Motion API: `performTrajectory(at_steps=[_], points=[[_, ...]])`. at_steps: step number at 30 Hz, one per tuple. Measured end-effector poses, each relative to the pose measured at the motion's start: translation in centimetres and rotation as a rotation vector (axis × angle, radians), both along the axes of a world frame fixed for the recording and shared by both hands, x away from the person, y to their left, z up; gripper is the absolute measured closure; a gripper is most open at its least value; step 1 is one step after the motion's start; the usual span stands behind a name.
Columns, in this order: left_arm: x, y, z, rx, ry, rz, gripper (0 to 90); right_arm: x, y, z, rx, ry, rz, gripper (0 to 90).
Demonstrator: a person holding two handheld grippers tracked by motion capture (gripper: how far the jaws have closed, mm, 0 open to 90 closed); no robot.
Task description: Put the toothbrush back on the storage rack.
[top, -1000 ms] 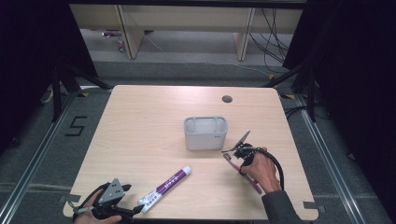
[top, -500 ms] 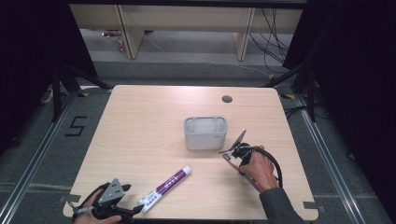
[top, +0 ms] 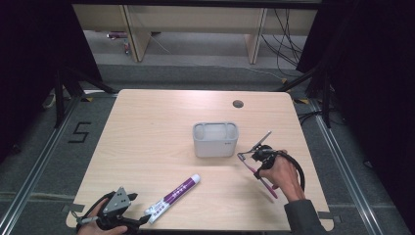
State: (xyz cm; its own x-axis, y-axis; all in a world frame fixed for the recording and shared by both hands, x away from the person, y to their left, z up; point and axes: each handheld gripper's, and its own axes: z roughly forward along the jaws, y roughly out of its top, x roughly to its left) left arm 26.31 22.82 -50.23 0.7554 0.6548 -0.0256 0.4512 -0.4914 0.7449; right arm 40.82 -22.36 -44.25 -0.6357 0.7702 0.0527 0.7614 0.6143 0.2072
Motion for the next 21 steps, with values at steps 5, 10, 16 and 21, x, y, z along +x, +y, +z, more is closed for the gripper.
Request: performTrajectory(at_steps=[5, 10, 16, 21], points=[[0.0, 0.0, 0.0, -0.002, -0.002, 0.002, 15.6, -0.1, -1.3, 0.9, 0.081, -0.070, -0.017, 82.7], [0.0, 0.0, 0.0, -0.005, 0.000, -0.002, 15.6, -0.7, -2.5, 2.1, 0.205, -0.175, -0.049, 82.7], [0.1, 0.1, 0.0, 0.015, -0.010, 0.004, 15.6, -1.2, -3.3, 2.9, 0.283, -0.262, -0.077, 82.8], [0.1, 0.0, 0.0, 0.007, -0.002, -0.002, 15.6, -1.4, -4.0, 3.7, 0.394, -0.361, -0.102, 82.7]])
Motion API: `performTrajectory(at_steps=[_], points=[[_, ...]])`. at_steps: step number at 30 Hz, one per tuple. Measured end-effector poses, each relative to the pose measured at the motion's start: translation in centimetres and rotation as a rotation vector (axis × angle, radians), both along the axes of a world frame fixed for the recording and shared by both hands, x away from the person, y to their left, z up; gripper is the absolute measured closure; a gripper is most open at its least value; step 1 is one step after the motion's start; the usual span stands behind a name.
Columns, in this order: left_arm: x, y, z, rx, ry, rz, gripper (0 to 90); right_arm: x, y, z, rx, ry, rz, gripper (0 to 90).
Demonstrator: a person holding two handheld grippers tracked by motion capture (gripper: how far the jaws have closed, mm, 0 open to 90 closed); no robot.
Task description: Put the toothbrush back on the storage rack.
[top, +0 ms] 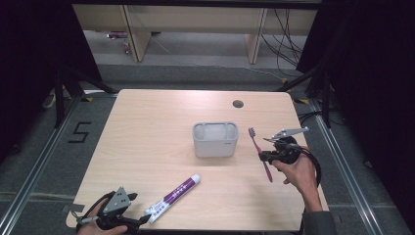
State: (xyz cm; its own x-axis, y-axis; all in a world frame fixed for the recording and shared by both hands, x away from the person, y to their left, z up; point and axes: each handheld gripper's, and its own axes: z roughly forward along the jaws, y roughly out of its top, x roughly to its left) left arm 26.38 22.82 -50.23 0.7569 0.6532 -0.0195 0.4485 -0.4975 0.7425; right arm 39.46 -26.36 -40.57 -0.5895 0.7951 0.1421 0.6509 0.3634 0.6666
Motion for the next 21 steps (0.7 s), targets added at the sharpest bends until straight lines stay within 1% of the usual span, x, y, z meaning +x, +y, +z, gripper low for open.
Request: performTrajectory(at_steps=[1, 2, 3, 4, 5, 6, 7, 8, 9, 10, 11, 12, 13, 14, 15, 16, 17, 18, 19, 20, 21], points=[[0.0, 0.0, 0.0, -0.006, 0.003, -0.001, 15.6, 0.1, -0.1, 0.3, 0.003, -0.029, 0.008, 82.8], [0.0, 0.0, 0.0, -0.006, 0.003, -0.001, 15.7, 0.1, -0.1, 0.3, 0.003, -0.029, 0.008, 82.8], [0.0, 0.0, 0.0, -0.011, 0.003, 0.005, 15.6, 0.2, 0.2, 0.5, 0.041, -0.037, -0.013, 82.7], [0.0, 0.0, 0.0, -0.011, 0.003, 0.005, 15.6, 0.2, 0.2, 0.5, 0.041, -0.037, -0.013, 82.7], [0.0, 0.0, 0.0, -0.018, 0.003, 0.010, 15.6, 0.3, 0.2, 1.0, 0.061, -0.029, -0.021, 82.7], [0.0, 0.1, 0.0, -0.010, 0.005, 0.007, 15.6, 0.3, 0.2, 1.0, 0.061, -0.029, -0.021, 82.7], [0.0, 0.1, 0.0, -0.013, 0.006, 0.010, 15.6, 0.5, 0.2, 1.1, 0.070, -0.052, -0.015, 82.8], [0.0, 0.0, 0.0, -0.018, 0.003, 0.007, 15.6, 0.4, 0.3, 1.4, 0.072, -0.035, -0.036, 82.8], [0.0, 0.0, 0.0, -0.020, 0.004, 0.008, 15.6, 0.5, 0.4, 1.5, 0.082, -0.053, -0.037, 82.8], [0.0, 0.0, 0.0, -0.012, 0.001, 0.005, 15.6, 1.0, 0.6, 1.8, 0.102, -0.092, 0.001, 82.8], [0.0, 0.0, 0.0, -0.012, 0.001, 0.005, 15.6, 1.0, 0.6, 1.8, 0.102, -0.092, 0.001, 82.8], [0.0, 0.0, 0.0, -0.014, 0.001, 0.003, 15.6, 1.0, 0.9, 2.1, 0.108, -0.089, -0.012, 82.8], [0.0, 0.0, 0.0, 0.000, -0.008, 0.014, 15.6, 1.2, 1.1, 2.3, 0.119, -0.095, -0.008, 82.8], [0.1, 0.1, 0.0, 0.004, -0.007, 0.008, 15.7, 1.4, 1.3, 2.6, 0.131, -0.104, -0.006, 82.8], [0.1, 0.1, 0.0, 0.003, -0.007, 0.009, 15.6, 1.6, 1.5, 2.9, 0.125, -0.123, -0.010, 82.8], [0.1, 0.1, 0.1, 0.002, -0.001, 0.003, 15.6, 2.0, 2.0, 3.3, 0.153, -0.133, -0.011, 82.8], [0.0, 0.1, 0.1, 0.001, -0.003, 0.001, 15.6, 2.2, 2.1, 3.5, 0.168, -0.139, -0.011, 82.8], [0.1, 0.1, 0.1, -0.002, 0.005, -0.001, 15.6, 2.2, 2.1, 3.5, 0.168, -0.139, -0.011, 82.8], [0.0, 0.1, 0.1, -0.003, -0.003, -0.001, 15.6, 2.5, 2.3, 3.8, 0.168, -0.145, -0.010, 82.8], [0.0, 0.1, 0.1, -0.001, -0.005, 0.000, 15.6, 2.7, 2.5, 3.9, 0.201, -0.140, -0.015, 82.8], [0.0, 0.1, 0.1, -0.011, -0.002, 0.001, 15.6, 3.1, 2.9, 4.1, 0.207, -0.146, -0.021, 82.8]])
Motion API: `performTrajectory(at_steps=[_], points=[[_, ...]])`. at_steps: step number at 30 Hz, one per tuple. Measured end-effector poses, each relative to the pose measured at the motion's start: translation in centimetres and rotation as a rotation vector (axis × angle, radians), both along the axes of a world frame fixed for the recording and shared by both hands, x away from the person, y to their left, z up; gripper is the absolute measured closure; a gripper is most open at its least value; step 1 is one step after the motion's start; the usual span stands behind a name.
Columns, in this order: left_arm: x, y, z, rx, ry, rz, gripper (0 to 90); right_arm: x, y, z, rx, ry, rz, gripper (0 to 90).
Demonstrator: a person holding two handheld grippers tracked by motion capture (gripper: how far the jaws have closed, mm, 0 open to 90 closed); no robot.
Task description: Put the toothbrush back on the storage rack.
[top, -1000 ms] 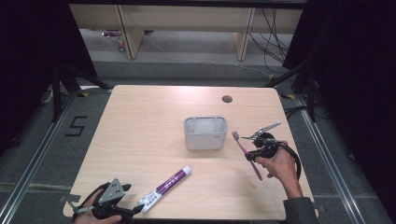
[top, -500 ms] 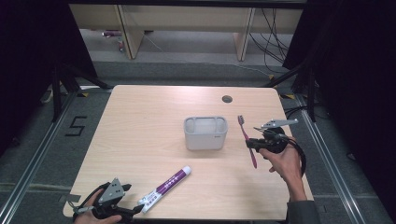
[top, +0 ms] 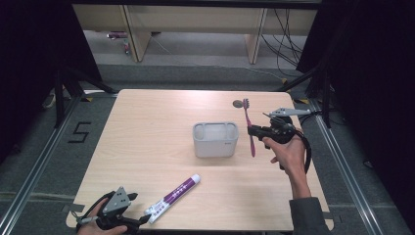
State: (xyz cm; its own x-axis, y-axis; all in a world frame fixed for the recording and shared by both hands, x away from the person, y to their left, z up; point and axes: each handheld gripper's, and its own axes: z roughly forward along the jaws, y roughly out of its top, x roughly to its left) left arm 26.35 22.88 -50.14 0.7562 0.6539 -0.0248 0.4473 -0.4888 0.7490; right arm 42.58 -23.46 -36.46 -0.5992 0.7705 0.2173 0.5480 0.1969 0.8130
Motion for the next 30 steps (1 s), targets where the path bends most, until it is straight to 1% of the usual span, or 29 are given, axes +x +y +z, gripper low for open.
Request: performTrajectory(at_steps=[1, 2, 3, 4, 6, 7, 8, 9, 10, 11, 12, 15, 16, 17, 18, 19, 20, 21, 22, 23, 24, 25, 26, 27, 28, 30], points=[[0.0, 0.1, 0.0, 0.009, -0.002, -0.002, 15.6, 0.0, 0.0, 0.0, 0.000, 0.000, 0.000, 82.8], [0.0, 0.0, 0.0, 0.000, 0.000, -0.002, 15.6, 0.2, 0.2, 0.1, 0.000, -0.002, 0.002, 82.8], [0.0, 0.0, 0.0, -0.004, 0.001, -0.002, 15.7, 0.8, 0.6, 0.2, 0.010, -0.023, 0.016, 82.8], [0.0, 0.0, 0.1, -0.005, 0.001, -0.004, 15.7, 0.8, 0.6, 0.2, 0.010, -0.023, 0.016, 82.8], [0.0, 0.1, 0.1, 0.001, -0.002, -0.003, 15.6, 1.4, 1.2, 0.4, 0.040, -0.020, 0.007, 82.8], [0.0, 0.1, 0.1, 0.003, -0.003, -0.004, 15.6, 1.4, 1.2, 0.4, 0.040, -0.020, 0.007, 82.8], [0.0, 0.0, 0.1, -0.003, 0.000, -0.008, 15.6, 1.6, 1.3, 0.4, 0.027, -0.031, 0.011, 82.8], [0.0, 0.0, 0.1, -0.005, -0.001, -0.007, 15.6, 2.0, 1.6, 0.6, 0.035, -0.038, -0.002, 82.8], [0.0, 0.1, 0.1, 0.007, -0.004, -0.010, 15.6, 2.0, 1.6, 0.6, 0.035, -0.038, -0.002, 82.8], [0.0, 0.0, 0.1, 0.006, -0.011, 0.002, 15.6, 2.2, 1.7, 0.8, 0.033, -0.041, -0.004, 82.8], [0.0, 0.1, 0.2, 0.008, -0.005, -0.009, 15.6, 2.3, 1.8, 1.0, 0.050, -0.042, -0.006, 82.8], [0.0, 0.1, 0.2, 0.008, -0.004, -0.012, 15.6, 2.9, 2.1, 1.4, 0.055, -0.048, -0.019, 82.8], [0.0, 0.1, 0.2, 0.008, -0.005, -0.012, 15.6, 3.2, 2.2, 1.5, 0.048, -0.057, -0.012, 82.8], [0.0, 0.0, 0.2, 0.007, -0.004, -0.011, 15.6, 3.6, 2.4, 1.6, 0.059, -0.074, -0.011, 82.8], [0.0, 0.0, 0.2, 0.006, -0.004, -0.010, 15.6, 3.6, 2.4, 1.6, 0.059, -0.074, -0.011, 82.8], [0.0, 0.0, 0.1, 0.005, -0.009, -0.005, 15.6, 3.7, 2.6, 1.8, 0.060, -0.064, -0.019, 82.8], [0.0, 0.0, 0.1, 0.006, -0.011, -0.002, 15.6, 3.9, 2.7, 1.9, 0.058, -0.072, -0.021, 82.8], [0.0, 0.0, 0.1, 0.007, -0.008, -0.007, 15.6, 4.0, 2.9, 2.0, 0.061, -0.068, -0.021, 82.8], [0.0, 0.1, 0.2, 0.008, -0.005, -0.011, 15.6, 4.2, 3.1, 2.1, 0.060, -0.074, -0.024, 82.8], [0.0, 0.1, 0.2, 0.006, -0.005, -0.012, 15.6, 4.4, 3.2, 2.2, 0.057, -0.070, -0.025, 82.8], [-0.1, 0.0, 0.2, -0.005, -0.003, -0.011, 15.6, 4.5, 3.4, 2.2, 0.061, -0.071, -0.028, 82.8], [-0.1, 0.0, 0.2, -0.004, -0.003, -0.009, 15.6, 4.9, 3.7, 2.2, 0.060, -0.081, -0.018, 82.8], [0.0, 0.1, 0.2, 0.005, -0.005, -0.011, 15.6, 4.9, 3.7, 2.2, 0.060, -0.081, -0.018, 82.8], [-0.1, 0.0, 0.1, -0.007, -0.003, -0.007, 15.6, 4.9, 3.9, 2.1, 0.062, -0.068, -0.032, 82.8], [-0.1, 0.0, 0.1, -0.016, -0.002, -0.005, 15.6, 5.4, 4.1, 1.9, 0.050, -0.082, -0.026, 82.8], [-0.1, 0.0, 0.2, -0.010, -0.003, -0.009, 15.6, 5.7, 4.3, 1.6, 0.054, -0.071, -0.029, 82.8]])
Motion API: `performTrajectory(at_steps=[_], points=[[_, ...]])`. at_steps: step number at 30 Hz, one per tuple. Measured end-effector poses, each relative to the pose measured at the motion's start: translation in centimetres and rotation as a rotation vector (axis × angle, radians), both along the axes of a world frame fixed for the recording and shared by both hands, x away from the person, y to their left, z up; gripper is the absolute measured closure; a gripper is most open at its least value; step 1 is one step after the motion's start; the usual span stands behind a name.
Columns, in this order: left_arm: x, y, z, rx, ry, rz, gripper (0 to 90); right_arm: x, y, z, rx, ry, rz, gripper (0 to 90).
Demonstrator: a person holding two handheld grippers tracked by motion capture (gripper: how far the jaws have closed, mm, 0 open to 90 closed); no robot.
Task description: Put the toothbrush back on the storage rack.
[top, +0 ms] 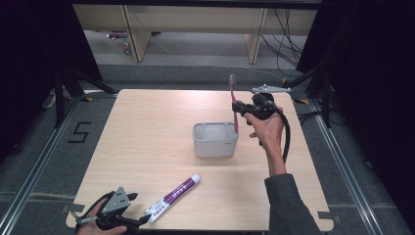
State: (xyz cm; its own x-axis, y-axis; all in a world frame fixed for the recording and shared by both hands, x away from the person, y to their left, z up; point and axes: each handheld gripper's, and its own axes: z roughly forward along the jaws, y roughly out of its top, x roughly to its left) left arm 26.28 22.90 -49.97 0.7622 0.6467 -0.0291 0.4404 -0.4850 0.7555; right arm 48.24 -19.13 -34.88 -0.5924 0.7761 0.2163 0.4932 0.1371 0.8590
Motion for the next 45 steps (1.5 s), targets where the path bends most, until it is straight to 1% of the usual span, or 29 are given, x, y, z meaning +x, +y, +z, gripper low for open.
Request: performTrajectory(at_steps=[2, 6, 7, 10, 11, 14, 16, 19, 20, 22, 23, 24, 25, 26, 27, 28, 29, 31, 32, 35, 36, 37, 38, 39, 40, 42, 43, 44, 45], points=[[0.0, 0.0, 0.0, -0.001, 0.000, 0.002, 15.6, 0.4, 0.1, -0.4, -0.014, -0.012, 0.006, 82.8], [0.0, 0.0, 0.0, -0.005, 0.001, 0.007, 15.6, 0.7, 0.4, -0.8, -0.011, -0.017, 0.003, 82.7], [0.0, 0.0, 0.0, 0.002, -0.002, 0.004, 15.6, 0.9, 0.6, -1.0, -0.005, -0.002, -0.014, 82.7], [0.0, 0.0, 0.0, 0.001, 0.001, 0.000, 15.6, 1.2, 0.8, -1.2, -0.016, -0.014, -0.005, 82.7], [0.0, 0.0, 0.0, -0.001, 0.001, 0.001, 15.6, 1.3, 0.9, -1.5, -0.012, -0.004, -0.018, 82.8], [0.0, 0.0, 0.0, -0.001, 0.001, 0.004, 15.6, 1.4, 0.9, -1.8, -0.019, -0.005, -0.023, 82.8], [0.0, 0.0, 0.0, 0.004, -0.001, 0.000, 15.6, 1.5, 0.9, -2.6, -0.014, 0.003, -0.021, 82.7], [0.0, 0.0, 0.0, 0.005, -0.001, 0.001, 15.6, 1.5, 1.0, -3.1, -0.014, 0.009, -0.026, 82.7], [0.0, 0.0, 0.0, 0.006, -0.001, 0.000, 15.6, 1.5, 0.9, -3.3, -0.030, -0.001, -0.019, 82.7], [0.0, 0.0, 0.0, 0.006, -0.001, 0.000, 15.6, 1.4, 0.9, -3.6, -0.034, 0.006, -0.022, 82.7], [0.0, 0.0, 0.0, 0.006, -0.001, 0.000, 15.6, 1.3, 1.0, -3.8, -0.027, 0.020, -0.026, 82.7], [0.0, 0.0, 0.0, 0.007, -0.001, -0.001, 15.6, 1.4, 1.1, -4.1, -0.021, 0.024, -0.018, 82.7], [0.0, 0.0, 0.0, 0.007, -0.001, 0.000, 15.6, 1.4, 1.0, -4.2, -0.032, 0.020, -0.013, 82.7], [0.0, 0.0, 0.0, 0.007, -0.001, -0.001, 15.6, 1.3, 1.1, -4.4, -0.024, 0.025, -0.021, 82.7], [0.0, 0.0, 0.0, 0.007, -0.001, -0.002, 15.6, 1.3, 1.1, -4.5, -0.026, 0.032, -0.016, 82.7], [0.0, 0.0, 0.0, 0.007, -0.002, -0.002, 15.6, 1.3, 1.1, -4.7, -0.019, 0.033, -0.024, 82.7], [0.0, 0.0, 0.0, 0.007, -0.001, -0.002, 15.6, 1.3, 0.9, -4.8, -0.036, 0.022, -0.024, 82.7], [0.0, 0.0, 0.0, 0.007, -0.001, -0.001, 15.6, 1.3, 0.9, -5.1, -0.034, 0.025, -0.018, 82.7], [0.0, 0.0, 0.0, 0.007, -0.001, -0.001, 15.6, 1.1, 0.9, -5.4, -0.025, 0.047, -0.023, 82.7], [0.0, 0.0, 0.0, 0.011, -0.001, -0.003, 15.6, 1.0, 0.8, -5.7, -0.038, 0.032, -0.032, 82.6], [-0.1, -0.1, -0.1, -0.014, 0.011, 0.010, 15.6, 0.9, 0.8, -5.8, -0.020, 0.068, -0.028, 82.7], [-0.1, -0.1, -0.1, -0.014, 0.010, 0.009, 15.6, 1.0, 0.6, -6.0, -0.032, 0.040, -0.018, 82.6], [0.0, 0.0, 0.0, 0.013, -0.003, -0.002, 15.6, 0.9, 0.6, -6.2, -0.030, 0.050, -0.017, 82.6], [0.0, 0.0, 0.0, 0.016, -0.001, -0.003, 15.6, 0.7, 0.7, -6.3, -0.023, 0.063, -0.031, 82.7], [0.0, 0.0, 0.0, 0.015, -0.003, -0.002, 15.6, 0.8, 0.5, -6.4, -0.034, 0.055, -0.016, 82.6], [0.0, 0.0, 0.0, 0.017, -0.001, -0.006, 15.6, 0.7, 0.5, -6.6, -0.023, 0.068, -0.024, 82.6], [0.0, 0.0, 0.0, 0.011, -0.002, -0.001, 15.6, 0.7, 0.5, -6.7, -0.036, 0.056, -0.019, 82.6], [0.0, 0.0, 0.0, 0.011, -0.002, -0.001, 15.6, 0.7, 0.5, -6.7, -0.036, 0.056, -0.019, 82.6], [0.0, 0.0, 0.0, 0.008, 0.000, -0.001, 15.6, 0.6, 0.7, -6.8, -0.018, 0.070, -0.027, 82.6]])
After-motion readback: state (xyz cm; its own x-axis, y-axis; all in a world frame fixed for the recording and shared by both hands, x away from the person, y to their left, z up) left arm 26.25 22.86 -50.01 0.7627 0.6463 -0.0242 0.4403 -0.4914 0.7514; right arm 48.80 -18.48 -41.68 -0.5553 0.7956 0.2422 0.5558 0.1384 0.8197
